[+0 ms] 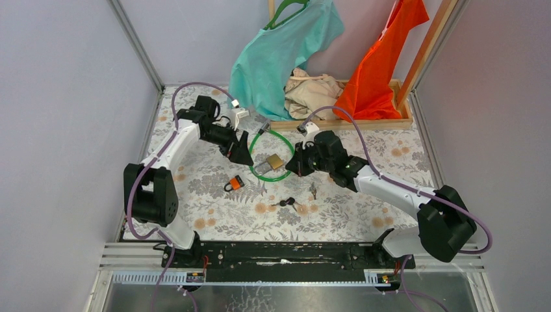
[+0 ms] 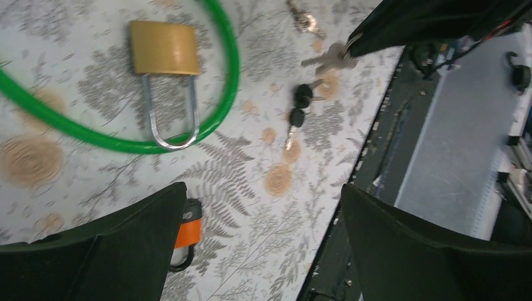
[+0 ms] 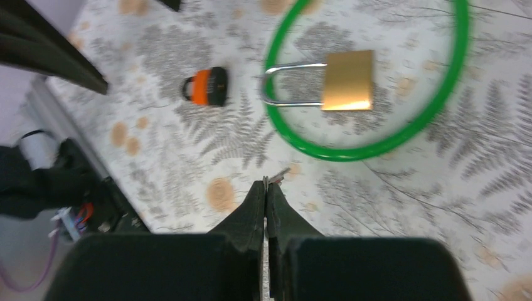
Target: Unlock with the key
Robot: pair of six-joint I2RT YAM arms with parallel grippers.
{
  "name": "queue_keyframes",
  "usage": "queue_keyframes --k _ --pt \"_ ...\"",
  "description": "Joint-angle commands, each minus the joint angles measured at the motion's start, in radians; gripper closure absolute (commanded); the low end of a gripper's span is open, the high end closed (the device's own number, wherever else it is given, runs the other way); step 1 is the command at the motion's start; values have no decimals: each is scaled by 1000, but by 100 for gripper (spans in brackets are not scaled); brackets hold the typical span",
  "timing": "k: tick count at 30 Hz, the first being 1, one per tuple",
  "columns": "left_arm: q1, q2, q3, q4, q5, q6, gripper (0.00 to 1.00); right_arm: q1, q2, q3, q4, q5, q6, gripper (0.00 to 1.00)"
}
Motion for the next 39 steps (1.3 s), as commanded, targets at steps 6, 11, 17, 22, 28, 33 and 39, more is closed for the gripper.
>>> queue_keyframes --k 6,11,17,22,28,33,39 --pt "-76 10 93 -365 266 318 0 5 -38 100 184 -419 147 100" --pt "-101 2 106 -528 317 498 1 6 -35 112 299 -460 283 100" --pt "-134 -56 89 -521 337 549 3 8 -4 90 502 -503 484 100" --pt "-141 -69 108 -501 348 517 5 15 14 96 541 -516 529 100" --pt "-152 -91 117 -509 368 519 12 20 28 94 585 -540 570 100" --pt "-155 -107 132 -527 355 541 29 20 32 87 586 -557 574 100" --pt "-155 -127 129 -527 309 548 48 21 22 83 563 -596 559 100"
